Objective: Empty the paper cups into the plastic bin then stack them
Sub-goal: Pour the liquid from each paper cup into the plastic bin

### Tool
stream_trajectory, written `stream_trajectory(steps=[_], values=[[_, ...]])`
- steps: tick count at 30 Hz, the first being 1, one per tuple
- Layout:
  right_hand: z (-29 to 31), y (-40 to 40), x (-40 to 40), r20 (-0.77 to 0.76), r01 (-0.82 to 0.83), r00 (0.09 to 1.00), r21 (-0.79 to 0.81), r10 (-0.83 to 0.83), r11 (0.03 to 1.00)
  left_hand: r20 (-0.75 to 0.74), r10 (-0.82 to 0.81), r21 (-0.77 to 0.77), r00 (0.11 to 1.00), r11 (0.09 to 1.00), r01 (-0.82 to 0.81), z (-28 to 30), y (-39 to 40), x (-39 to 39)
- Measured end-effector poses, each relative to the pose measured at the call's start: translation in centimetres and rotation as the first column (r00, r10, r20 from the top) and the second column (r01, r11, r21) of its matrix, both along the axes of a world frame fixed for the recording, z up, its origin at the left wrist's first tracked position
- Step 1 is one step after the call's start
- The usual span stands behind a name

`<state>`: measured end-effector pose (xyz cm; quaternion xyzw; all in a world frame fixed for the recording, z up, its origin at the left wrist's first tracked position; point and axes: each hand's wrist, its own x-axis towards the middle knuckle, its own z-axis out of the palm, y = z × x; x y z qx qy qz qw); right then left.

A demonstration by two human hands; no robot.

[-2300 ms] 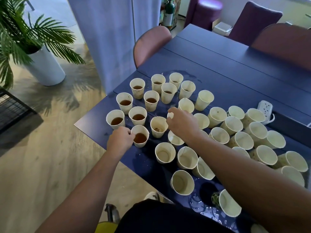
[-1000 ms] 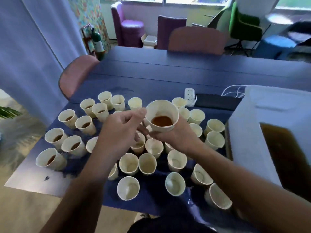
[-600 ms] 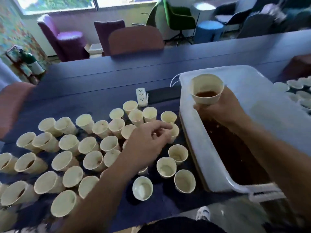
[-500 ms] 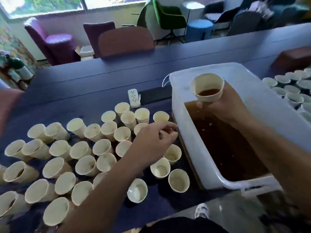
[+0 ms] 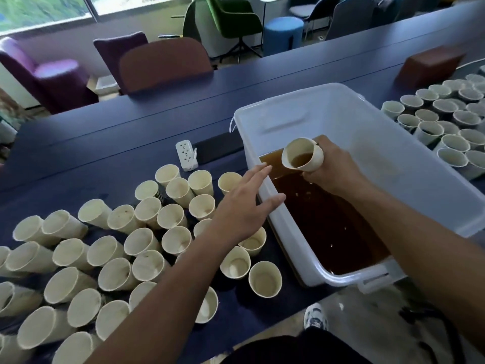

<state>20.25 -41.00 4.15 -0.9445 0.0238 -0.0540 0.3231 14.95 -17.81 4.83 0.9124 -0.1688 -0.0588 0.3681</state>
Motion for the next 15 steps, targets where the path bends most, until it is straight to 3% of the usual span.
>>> stream_trajectory(steps=[15], values=[[-1.0, 0.1, 0.1, 0.076, -0.039, 0.996, -0.217, 0.056, 0.975, -0.101, 0.029, -0.024, 0.994, 0.999, -0.032, -2.0, 0.0, -0.5]])
